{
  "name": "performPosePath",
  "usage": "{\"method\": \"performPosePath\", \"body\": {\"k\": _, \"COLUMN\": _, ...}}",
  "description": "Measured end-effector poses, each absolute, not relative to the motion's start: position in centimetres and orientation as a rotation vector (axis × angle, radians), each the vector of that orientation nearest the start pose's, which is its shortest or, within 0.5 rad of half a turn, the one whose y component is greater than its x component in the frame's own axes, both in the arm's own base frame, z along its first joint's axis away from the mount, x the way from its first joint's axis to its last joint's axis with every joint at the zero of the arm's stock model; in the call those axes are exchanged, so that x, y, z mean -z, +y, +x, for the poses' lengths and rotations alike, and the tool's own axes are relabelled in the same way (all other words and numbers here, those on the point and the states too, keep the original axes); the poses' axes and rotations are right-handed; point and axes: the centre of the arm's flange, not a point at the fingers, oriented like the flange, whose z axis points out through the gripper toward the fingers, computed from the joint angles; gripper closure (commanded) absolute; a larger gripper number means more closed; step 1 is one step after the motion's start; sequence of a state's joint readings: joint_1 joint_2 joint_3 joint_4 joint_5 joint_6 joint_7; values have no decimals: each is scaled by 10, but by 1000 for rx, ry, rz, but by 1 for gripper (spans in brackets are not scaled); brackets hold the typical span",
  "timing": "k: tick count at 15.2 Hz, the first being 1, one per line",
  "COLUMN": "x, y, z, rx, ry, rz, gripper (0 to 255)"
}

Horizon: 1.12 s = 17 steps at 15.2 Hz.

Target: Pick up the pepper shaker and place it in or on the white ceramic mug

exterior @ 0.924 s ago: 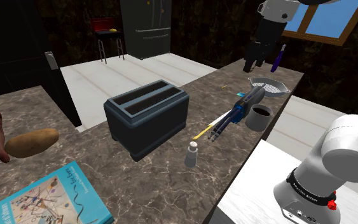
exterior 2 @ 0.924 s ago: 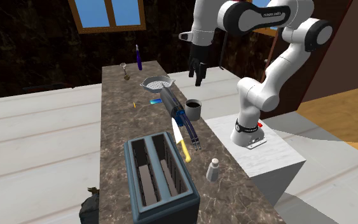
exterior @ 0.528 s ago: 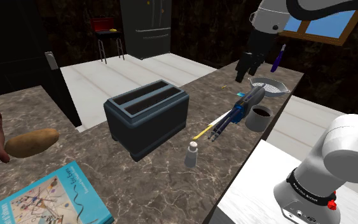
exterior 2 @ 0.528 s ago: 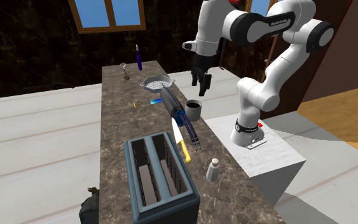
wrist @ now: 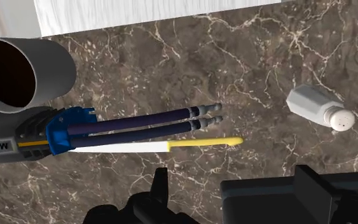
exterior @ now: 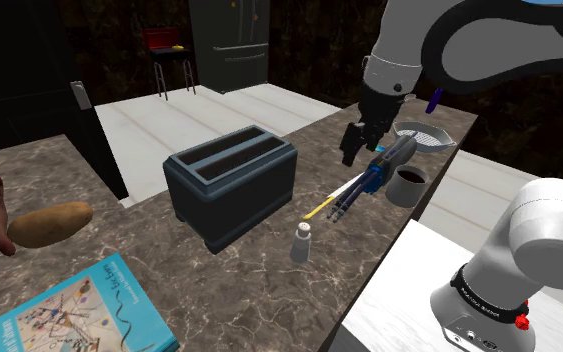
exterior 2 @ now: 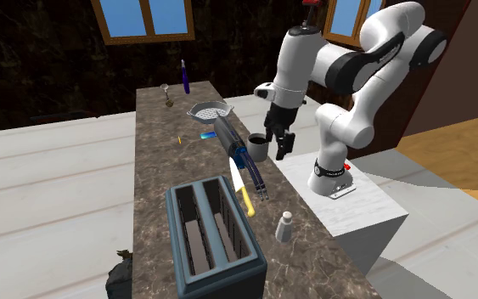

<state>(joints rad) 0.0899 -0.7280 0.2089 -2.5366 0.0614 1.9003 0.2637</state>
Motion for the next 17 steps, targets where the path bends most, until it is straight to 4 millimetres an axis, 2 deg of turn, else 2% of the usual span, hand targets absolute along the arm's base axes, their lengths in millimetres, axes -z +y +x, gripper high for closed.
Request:
{"method": "performPosePath", "body": {"k": 13, "x": -412, "y": 260, "z": 326, "rx": 156, "ry": 32, "rz": -3229, "gripper": 0}}
{"method": "performPosePath", "body": {"k": 15, "x": -401, "y": 271, "z": 326, "rx": 156, "ry": 32, "rz": -3231, "gripper": 0}}
{"method": "performPosePath", "body": {"k": 17, "x": -390, "y": 273, "z": 326, "rx": 156, "ry": 32, "rz": -3232, "gripper": 0}}
